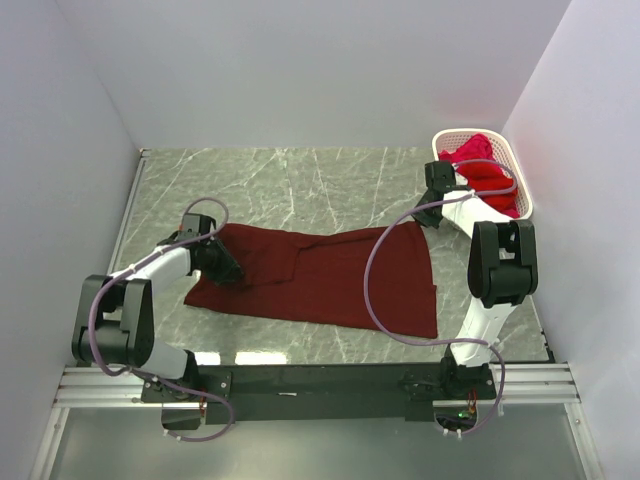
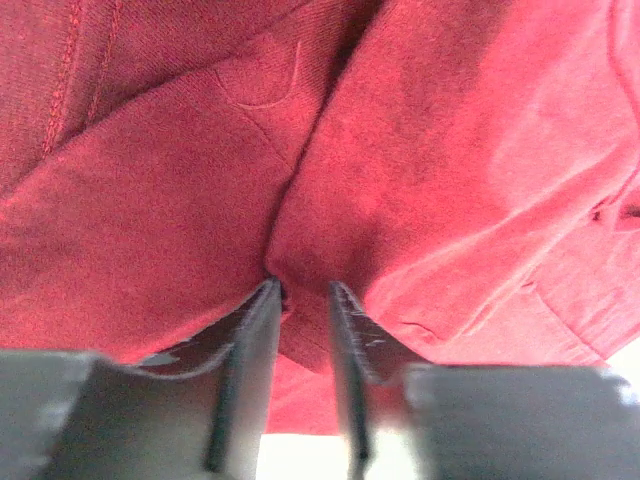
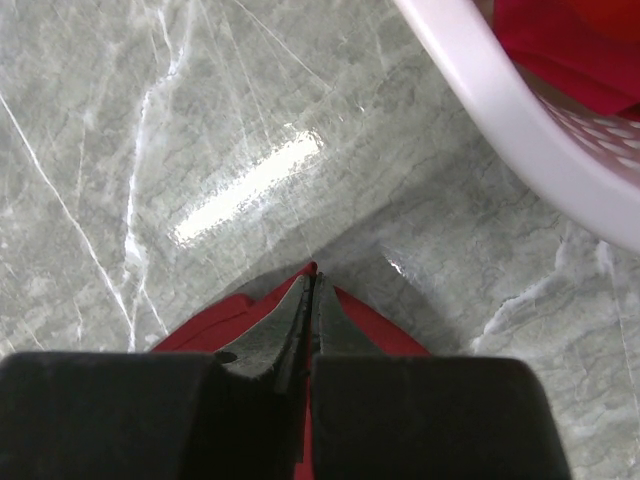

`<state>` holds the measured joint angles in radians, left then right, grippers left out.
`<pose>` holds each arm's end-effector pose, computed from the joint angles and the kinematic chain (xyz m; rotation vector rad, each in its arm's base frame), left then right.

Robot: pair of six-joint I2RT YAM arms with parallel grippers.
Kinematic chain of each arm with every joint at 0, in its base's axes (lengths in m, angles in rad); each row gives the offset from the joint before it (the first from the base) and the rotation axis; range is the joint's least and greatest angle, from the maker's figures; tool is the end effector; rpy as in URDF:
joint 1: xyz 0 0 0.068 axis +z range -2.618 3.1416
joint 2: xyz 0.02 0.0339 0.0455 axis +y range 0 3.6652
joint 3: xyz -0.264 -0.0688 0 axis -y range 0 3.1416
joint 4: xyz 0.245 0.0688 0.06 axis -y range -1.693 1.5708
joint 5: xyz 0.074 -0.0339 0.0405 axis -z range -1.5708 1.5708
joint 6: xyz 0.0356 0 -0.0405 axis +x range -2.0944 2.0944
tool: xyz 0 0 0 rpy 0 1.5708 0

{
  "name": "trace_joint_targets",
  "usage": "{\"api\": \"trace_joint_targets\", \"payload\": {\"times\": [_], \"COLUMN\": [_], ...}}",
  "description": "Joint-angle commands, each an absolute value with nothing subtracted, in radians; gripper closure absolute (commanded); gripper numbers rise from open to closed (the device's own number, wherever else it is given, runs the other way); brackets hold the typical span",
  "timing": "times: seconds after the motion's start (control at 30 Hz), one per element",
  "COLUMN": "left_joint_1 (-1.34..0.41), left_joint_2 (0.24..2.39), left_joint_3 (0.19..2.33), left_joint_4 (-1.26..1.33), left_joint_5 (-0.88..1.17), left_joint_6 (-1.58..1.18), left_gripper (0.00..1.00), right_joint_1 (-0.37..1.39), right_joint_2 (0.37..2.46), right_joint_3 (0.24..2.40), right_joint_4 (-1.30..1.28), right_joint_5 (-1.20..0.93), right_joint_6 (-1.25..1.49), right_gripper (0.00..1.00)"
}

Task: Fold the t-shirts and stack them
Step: Fold the tshirt

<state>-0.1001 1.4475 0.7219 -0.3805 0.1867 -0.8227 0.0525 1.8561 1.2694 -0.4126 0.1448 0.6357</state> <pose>0.2575 -0.0325 0.1604 -0.9187 2.6040 -0.5223 0.3904 0.0154 0.1893 0.7868 2.4319 0.0788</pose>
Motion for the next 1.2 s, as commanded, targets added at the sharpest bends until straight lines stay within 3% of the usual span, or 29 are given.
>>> {"api": "trace_joint_targets", "payload": {"times": [0.0, 0.27, 0.57, 1.17], "left_joint_1": [-0.106, -0.106, -0.068, 0.115], "left_joint_2": [1.471, 1.494, 1.434, 1.328], "left_joint_3": [0.75, 0.773, 0.912, 1.011], "left_joint_4": [-0.348, -0.353, -0.462, -0.505], "left_joint_5": [0.209, 0.215, 0.155, 0.23], "left_joint_6": [-0.808, -0.799, -0.759, -0.764], "left_gripper": [0.7, 0.99, 0.99, 0.99], "right_joint_1": [0.054, 0.057, 0.057, 0.054], "right_joint_2": [1.825, 1.821, 1.749, 1.566], "right_joint_3": [1.264, 1.264, 1.217, 0.996], "right_joint_4": [-0.382, -0.382, -0.362, -0.33], "right_joint_5": [0.147, 0.146, 0.138, 0.13], "right_joint_6": [0.646, 0.646, 0.649, 0.707], "right_gripper": [1.0, 1.0, 1.0, 1.0]}}
